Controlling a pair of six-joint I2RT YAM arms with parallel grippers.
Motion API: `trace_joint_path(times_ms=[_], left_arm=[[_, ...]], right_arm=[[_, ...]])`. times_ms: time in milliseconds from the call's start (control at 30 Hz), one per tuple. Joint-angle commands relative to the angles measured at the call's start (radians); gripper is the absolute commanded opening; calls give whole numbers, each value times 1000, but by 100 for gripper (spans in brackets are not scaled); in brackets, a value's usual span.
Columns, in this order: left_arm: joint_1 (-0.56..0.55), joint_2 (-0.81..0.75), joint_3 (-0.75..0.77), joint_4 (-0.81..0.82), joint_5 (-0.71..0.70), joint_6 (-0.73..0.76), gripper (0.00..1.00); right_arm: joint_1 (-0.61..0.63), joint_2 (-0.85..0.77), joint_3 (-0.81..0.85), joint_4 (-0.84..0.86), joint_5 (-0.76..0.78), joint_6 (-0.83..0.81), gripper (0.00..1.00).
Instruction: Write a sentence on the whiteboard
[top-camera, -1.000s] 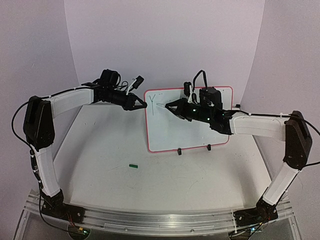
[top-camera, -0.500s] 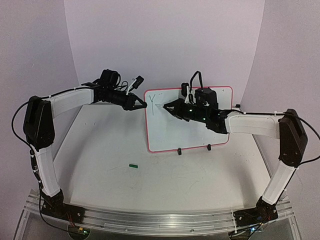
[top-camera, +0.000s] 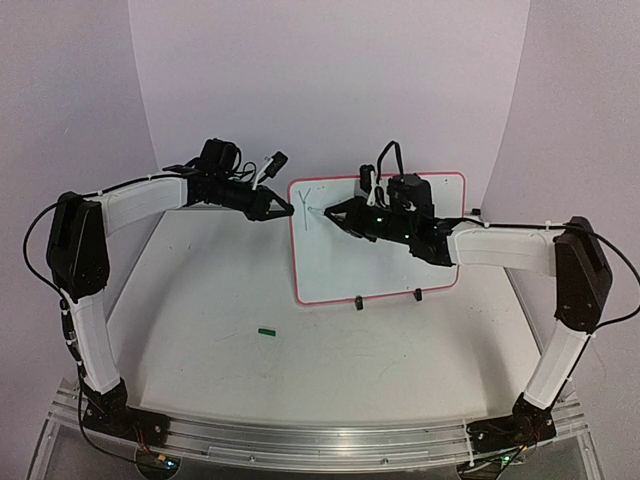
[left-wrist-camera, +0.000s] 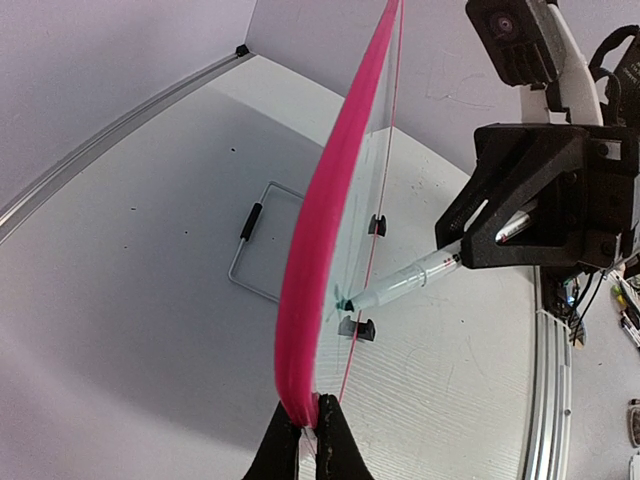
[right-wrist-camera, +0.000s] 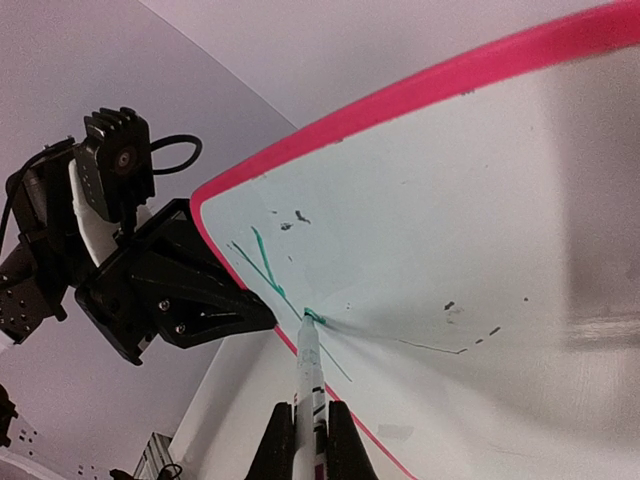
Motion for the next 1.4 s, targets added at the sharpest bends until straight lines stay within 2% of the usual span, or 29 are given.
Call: trace_joint_path(times_ms=[0, 567, 1167, 1367], left_arm=[[-23, -14, -14, -38, -28, 37, 0], [-25, -12, -14, -40, -29, 39, 0], [-31, -11, -11, -41, -32, 39, 0], [-31, -11, -12, -44, -33, 41, 0]], right_arm=[[-5, -2, -28, -3, 12, -9, 0], [-5, -76, -11, -38, 58, -38, 0], [-4, -20, 63, -38, 16, -41, 0], [-5, -49, 45, -22, -25, -48, 0]])
